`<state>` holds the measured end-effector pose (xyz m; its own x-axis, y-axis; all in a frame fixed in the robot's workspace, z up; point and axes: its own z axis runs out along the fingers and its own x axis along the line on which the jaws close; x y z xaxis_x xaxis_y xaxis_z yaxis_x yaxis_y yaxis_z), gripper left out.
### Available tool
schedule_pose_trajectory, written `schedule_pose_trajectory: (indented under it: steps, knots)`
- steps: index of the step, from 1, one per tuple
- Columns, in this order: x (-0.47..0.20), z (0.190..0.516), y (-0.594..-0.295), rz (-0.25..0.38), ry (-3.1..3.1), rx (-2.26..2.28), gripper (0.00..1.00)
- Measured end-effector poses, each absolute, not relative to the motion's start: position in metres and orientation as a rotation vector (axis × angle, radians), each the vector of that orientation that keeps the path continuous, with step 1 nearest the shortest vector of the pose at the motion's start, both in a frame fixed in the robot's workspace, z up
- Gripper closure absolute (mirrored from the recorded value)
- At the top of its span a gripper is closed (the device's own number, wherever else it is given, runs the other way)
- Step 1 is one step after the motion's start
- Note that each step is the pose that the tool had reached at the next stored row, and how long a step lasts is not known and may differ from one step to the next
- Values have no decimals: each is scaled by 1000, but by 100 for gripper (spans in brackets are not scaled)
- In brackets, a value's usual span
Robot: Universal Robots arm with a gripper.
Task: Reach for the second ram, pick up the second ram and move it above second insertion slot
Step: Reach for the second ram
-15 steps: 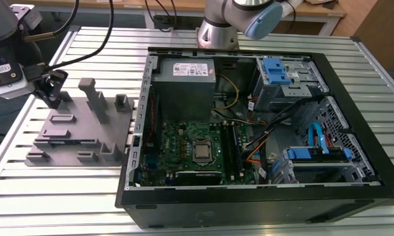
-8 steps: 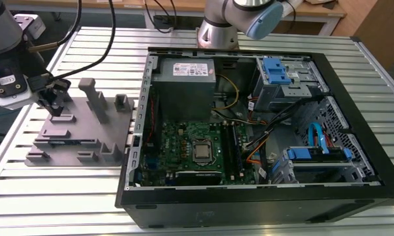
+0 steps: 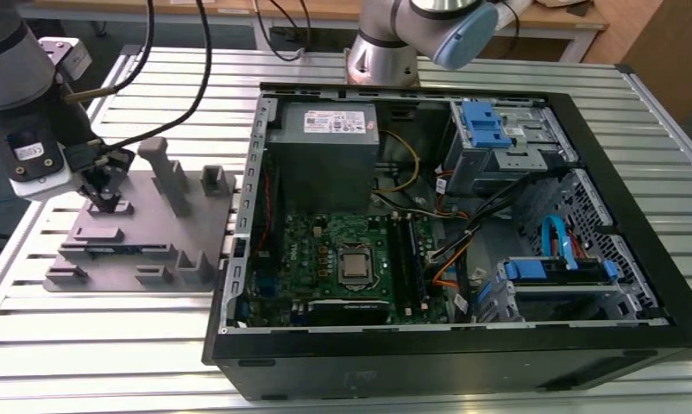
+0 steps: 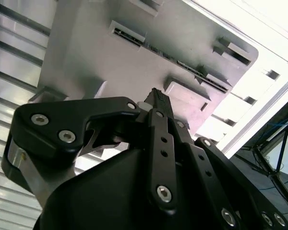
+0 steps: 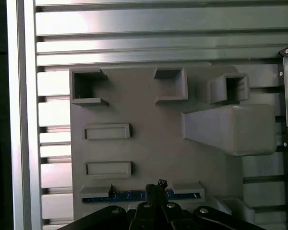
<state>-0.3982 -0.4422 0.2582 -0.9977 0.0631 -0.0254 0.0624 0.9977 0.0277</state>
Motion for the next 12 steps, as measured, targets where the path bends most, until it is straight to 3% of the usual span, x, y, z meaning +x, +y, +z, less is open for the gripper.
schedule_pose_trajectory:
  steps: [12]
  knots:
    - [-398, 236, -461, 42, 3114, 89, 89]
